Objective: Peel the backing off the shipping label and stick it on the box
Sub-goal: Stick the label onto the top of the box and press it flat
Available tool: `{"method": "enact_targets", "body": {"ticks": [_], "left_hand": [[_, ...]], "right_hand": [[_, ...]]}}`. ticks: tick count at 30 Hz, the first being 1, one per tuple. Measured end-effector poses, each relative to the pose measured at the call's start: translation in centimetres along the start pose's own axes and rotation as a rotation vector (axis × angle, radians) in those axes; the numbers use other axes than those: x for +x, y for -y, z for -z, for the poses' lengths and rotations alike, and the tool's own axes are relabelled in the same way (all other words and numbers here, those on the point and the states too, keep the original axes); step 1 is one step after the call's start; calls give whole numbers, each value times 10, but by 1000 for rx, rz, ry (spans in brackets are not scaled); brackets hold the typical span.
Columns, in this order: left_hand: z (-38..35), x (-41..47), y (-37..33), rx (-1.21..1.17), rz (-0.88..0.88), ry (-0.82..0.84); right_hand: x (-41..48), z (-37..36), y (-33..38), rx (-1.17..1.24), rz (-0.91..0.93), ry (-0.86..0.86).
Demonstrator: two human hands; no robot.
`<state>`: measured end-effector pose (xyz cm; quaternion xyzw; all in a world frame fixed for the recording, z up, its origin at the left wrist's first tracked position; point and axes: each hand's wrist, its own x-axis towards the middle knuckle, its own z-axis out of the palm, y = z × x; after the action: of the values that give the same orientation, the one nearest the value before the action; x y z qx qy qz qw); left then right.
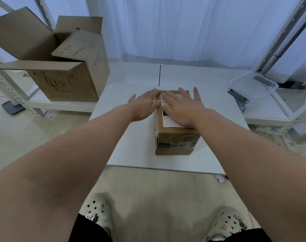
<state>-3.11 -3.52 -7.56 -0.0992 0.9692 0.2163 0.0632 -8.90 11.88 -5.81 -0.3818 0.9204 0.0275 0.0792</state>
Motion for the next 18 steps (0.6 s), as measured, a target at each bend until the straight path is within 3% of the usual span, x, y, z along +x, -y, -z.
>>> {"method": "enact_targets", "body": {"ticks": [5, 10, 18], "left_hand": [[-1, -1, -5, 34, 15, 11], [2, -4, 2, 64, 33, -1], [1, -4, -6, 125, 25, -2]], "right_hand": [[-14, 1, -16, -57, -154, -27], [1, -3, 26, 43, -34, -52], [-6, -1, -27, 4, -205, -1]]}}
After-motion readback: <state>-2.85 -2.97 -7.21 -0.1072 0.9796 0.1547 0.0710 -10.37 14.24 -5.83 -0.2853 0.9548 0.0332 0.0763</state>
